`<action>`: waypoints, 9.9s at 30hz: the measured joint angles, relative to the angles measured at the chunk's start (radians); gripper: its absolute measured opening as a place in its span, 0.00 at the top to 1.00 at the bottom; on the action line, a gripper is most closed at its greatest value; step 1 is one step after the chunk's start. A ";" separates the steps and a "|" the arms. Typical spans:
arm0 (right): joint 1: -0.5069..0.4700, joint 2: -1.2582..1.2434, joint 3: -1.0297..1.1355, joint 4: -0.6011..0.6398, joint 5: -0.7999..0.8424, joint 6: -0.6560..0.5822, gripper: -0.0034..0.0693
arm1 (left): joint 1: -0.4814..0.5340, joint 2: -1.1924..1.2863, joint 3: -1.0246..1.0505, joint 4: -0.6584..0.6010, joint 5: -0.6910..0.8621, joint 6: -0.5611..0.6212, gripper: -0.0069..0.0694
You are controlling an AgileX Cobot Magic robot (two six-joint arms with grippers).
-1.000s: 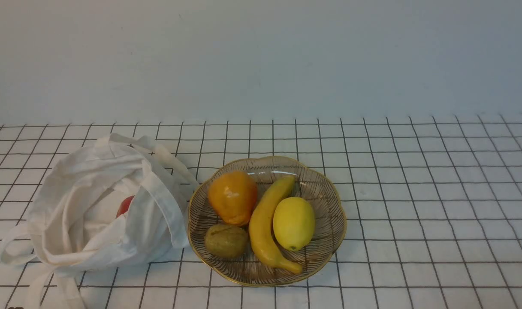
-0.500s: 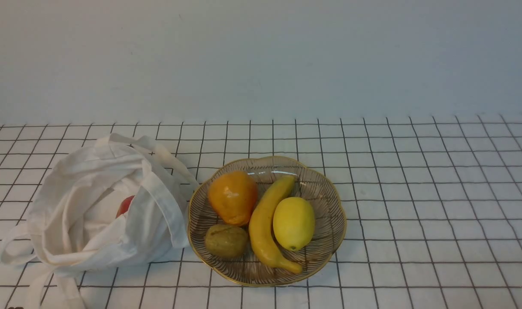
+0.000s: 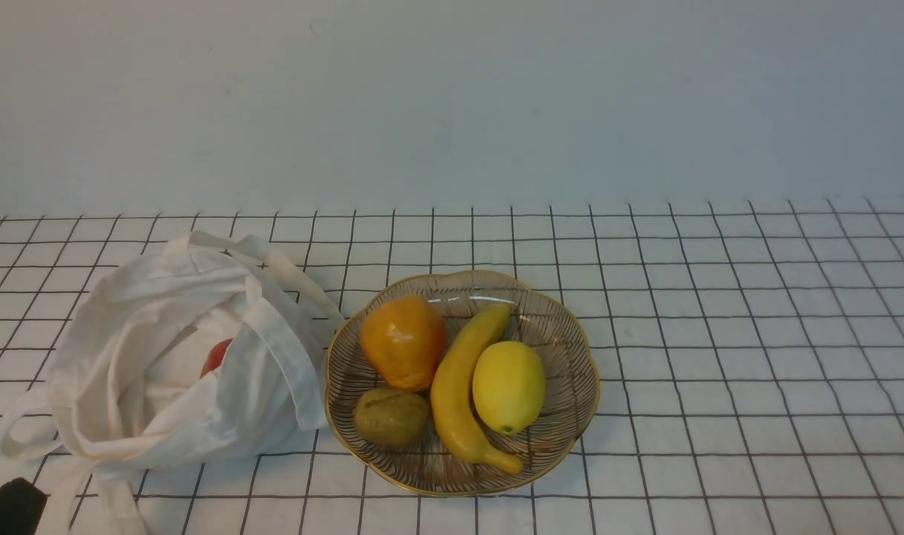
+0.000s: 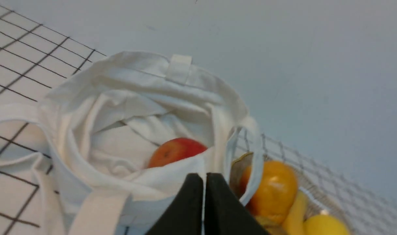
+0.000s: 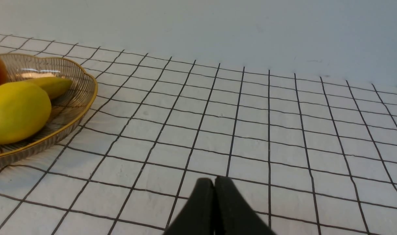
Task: Take the fruit out of the bag on the white checkered tablecloth and place them on the plate.
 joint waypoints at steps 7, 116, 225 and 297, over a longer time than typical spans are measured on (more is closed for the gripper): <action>0.000 0.000 0.000 0.000 0.000 0.000 0.97 | 0.002 0.000 0.000 -0.118 -0.294 -0.004 0.92; 0.000 0.000 0.000 0.000 0.000 0.000 0.97 | 0.018 1.447 -1.251 0.227 0.769 0.312 0.20; 0.000 0.000 0.000 0.000 0.000 0.001 0.97 | -0.218 0.274 -0.597 0.285 0.308 0.292 0.92; 0.000 0.000 0.000 0.000 0.001 -0.002 0.97 | 0.023 0.002 -0.001 0.278 0.225 0.362 0.92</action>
